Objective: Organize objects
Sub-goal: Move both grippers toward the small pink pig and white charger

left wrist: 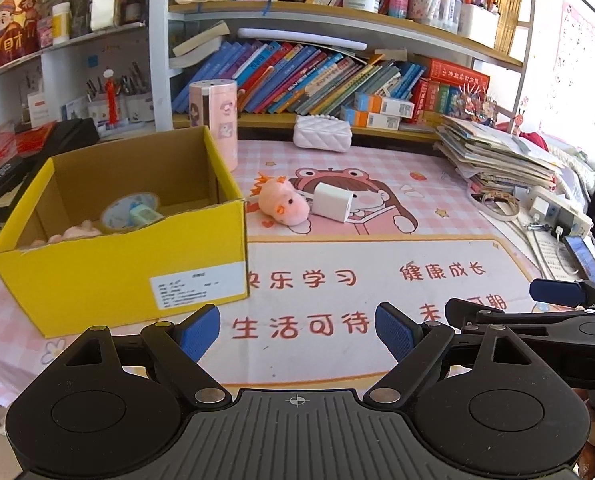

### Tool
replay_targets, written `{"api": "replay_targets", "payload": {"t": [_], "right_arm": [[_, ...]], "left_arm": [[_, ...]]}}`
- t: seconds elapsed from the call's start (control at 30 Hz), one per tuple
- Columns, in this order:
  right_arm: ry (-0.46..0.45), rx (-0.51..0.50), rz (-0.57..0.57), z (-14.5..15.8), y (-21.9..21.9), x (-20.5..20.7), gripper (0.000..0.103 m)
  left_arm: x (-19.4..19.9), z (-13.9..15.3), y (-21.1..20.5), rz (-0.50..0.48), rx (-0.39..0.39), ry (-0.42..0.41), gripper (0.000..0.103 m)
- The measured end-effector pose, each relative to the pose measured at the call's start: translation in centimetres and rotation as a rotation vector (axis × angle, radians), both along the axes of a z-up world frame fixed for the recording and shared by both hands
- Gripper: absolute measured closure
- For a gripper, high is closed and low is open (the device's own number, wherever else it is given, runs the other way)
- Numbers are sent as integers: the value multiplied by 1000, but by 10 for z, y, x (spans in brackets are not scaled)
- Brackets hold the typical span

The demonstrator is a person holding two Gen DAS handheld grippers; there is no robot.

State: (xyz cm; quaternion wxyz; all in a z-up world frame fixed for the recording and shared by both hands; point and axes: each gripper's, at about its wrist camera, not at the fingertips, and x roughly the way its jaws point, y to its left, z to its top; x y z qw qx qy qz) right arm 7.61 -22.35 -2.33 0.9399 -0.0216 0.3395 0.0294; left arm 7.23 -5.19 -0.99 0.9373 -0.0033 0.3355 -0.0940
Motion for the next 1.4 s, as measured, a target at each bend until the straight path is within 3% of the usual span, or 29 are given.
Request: {"api": "replay_targets", "payload": {"t": [0.83,1.4], "right_arm": [[29,1,95,0,-24,93,13],[58,43,151,-5,-44,141,12]], "left_arm": [[69,-7,-31,96,-23,21,16],[98,-10,-52,162,1,39,16]]}}
